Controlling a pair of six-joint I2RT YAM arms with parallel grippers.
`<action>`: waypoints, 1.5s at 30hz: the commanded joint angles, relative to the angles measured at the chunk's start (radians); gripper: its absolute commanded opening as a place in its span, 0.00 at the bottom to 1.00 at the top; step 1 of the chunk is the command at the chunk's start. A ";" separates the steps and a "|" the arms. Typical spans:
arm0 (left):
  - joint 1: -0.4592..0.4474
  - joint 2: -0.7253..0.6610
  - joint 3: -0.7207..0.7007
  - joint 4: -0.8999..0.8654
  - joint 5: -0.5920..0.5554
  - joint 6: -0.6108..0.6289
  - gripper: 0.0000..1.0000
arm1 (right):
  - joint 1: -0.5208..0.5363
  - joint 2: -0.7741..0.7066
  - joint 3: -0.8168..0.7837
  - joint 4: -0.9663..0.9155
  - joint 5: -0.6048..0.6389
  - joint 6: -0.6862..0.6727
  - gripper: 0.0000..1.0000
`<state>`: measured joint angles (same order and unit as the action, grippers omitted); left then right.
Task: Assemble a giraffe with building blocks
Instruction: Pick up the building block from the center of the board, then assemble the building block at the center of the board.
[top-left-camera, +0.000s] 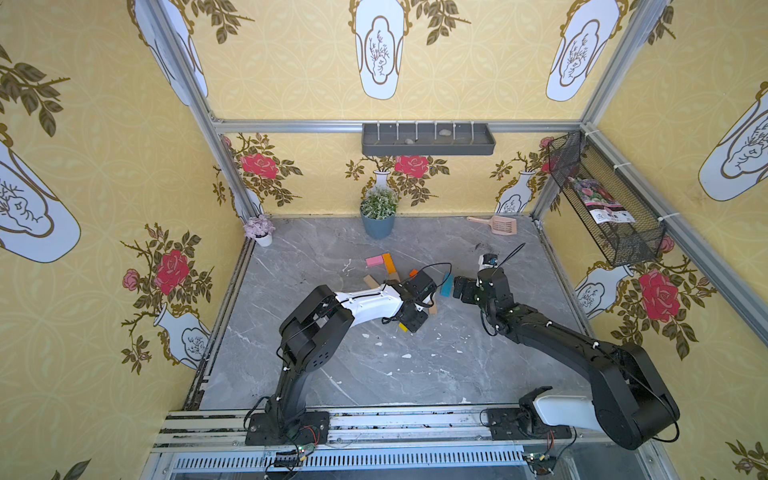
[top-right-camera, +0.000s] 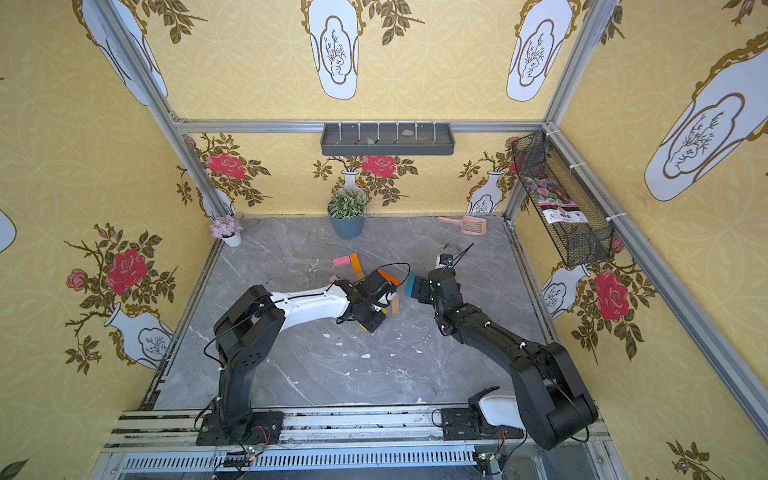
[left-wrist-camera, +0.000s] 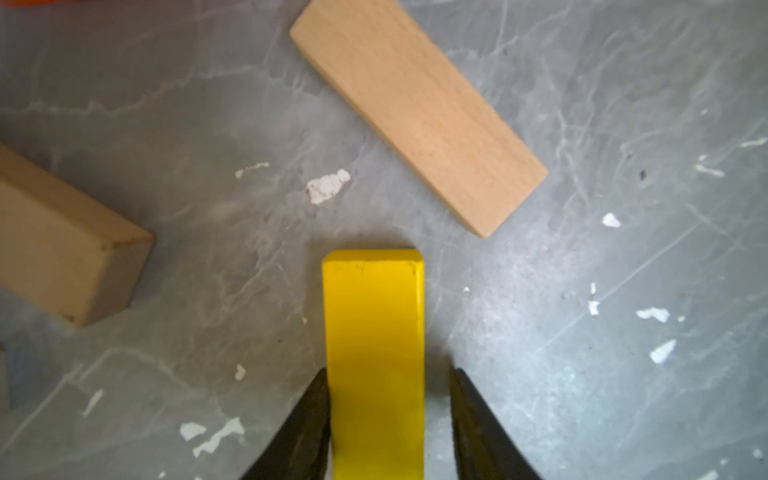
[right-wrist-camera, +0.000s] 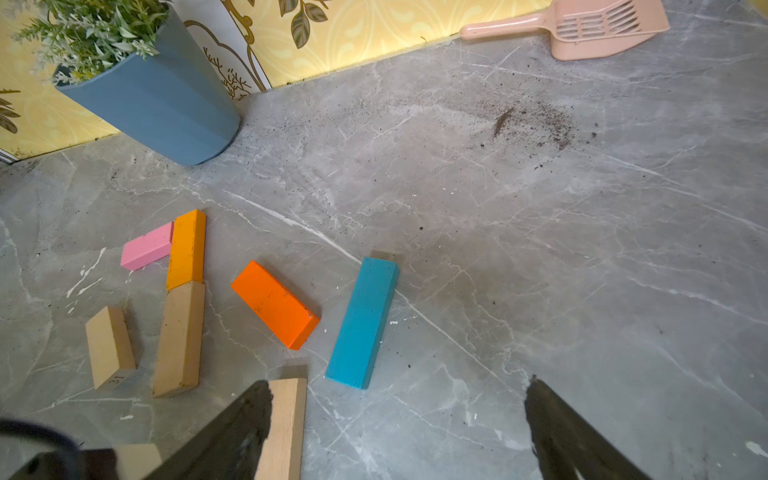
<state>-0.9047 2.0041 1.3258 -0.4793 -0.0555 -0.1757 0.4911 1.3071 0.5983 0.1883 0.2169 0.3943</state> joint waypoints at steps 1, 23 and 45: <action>0.000 -0.012 -0.031 0.004 -0.047 -0.171 0.28 | -0.001 -0.007 0.005 0.033 -0.007 -0.007 0.95; -0.034 -0.100 -0.001 -0.001 -0.287 -1.033 0.14 | -0.164 -0.130 -0.084 -0.019 0.055 0.156 0.97; -0.045 0.039 0.095 -0.171 -0.311 -1.029 0.15 | -0.180 -0.158 -0.127 -0.007 0.024 0.212 0.97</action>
<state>-0.9493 2.0384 1.4315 -0.6136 -0.3653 -1.2297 0.3134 1.1454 0.4755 0.1345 0.2474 0.5804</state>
